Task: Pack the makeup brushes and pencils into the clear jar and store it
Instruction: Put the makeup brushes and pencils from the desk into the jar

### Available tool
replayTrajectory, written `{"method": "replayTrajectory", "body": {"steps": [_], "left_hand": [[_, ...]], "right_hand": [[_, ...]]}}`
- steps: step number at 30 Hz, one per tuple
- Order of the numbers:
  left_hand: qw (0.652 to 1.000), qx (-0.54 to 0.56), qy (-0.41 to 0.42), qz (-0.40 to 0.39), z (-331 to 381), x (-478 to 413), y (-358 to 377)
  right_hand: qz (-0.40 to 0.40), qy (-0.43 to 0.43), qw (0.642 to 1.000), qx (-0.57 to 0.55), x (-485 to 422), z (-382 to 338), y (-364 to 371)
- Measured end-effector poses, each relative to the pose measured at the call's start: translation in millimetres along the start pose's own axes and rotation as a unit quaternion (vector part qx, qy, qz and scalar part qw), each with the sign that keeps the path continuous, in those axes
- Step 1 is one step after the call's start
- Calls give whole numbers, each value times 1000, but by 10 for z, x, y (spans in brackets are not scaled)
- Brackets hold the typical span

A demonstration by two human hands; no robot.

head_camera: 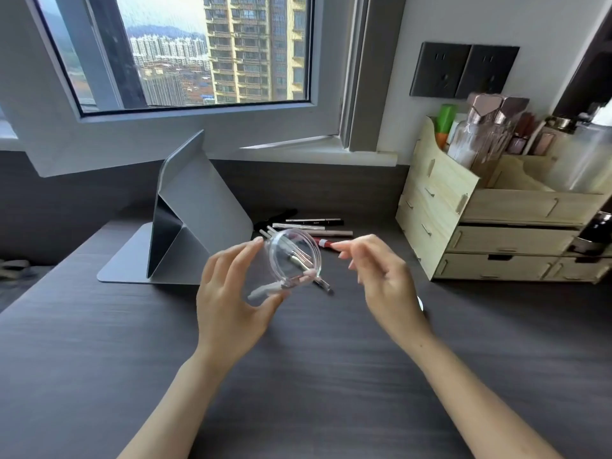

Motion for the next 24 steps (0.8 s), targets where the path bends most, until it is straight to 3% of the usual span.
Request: {"method": "replayTrajectory", "body": {"steps": [2, 4, 6, 11, 16, 22, 24], "left_hand": [[999, 8, -38, 20, -61, -7, -38], [995, 26, -81, 45, -131, -3, -89], [990, 41, -109, 73, -184, 4, -139], [978, 68, -160, 113, -303, 31, -214], [968, 66, -211, 115, -420, 53, -211], [972, 59, -205, 103, -437, 37, -178], [974, 52, -200, 92, -432, 36, -163]], "right_hand": [[61, 72, 991, 98, -103, 351, -45], [2, 113, 958, 264, -181, 666, 140], [-73, 118, 927, 349, -211, 877, 391], [-77, 102, 906, 404, -504, 945, 720], [-134, 106, 882, 439, -745, 955, 1025], [-194, 103, 834, 507, -837, 927, 1214], [-192, 107, 833, 507, -833, 910, 1178]]}}
Point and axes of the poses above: each hand's wrist, its own x-axis away from the middle knuckle, its own y-axis out of the palm, z = x × y, the point moved 8 cm from there along -x, towards the middle knuckle, and after that the axes turned 4 degrees about y, right-handed, at the moved point
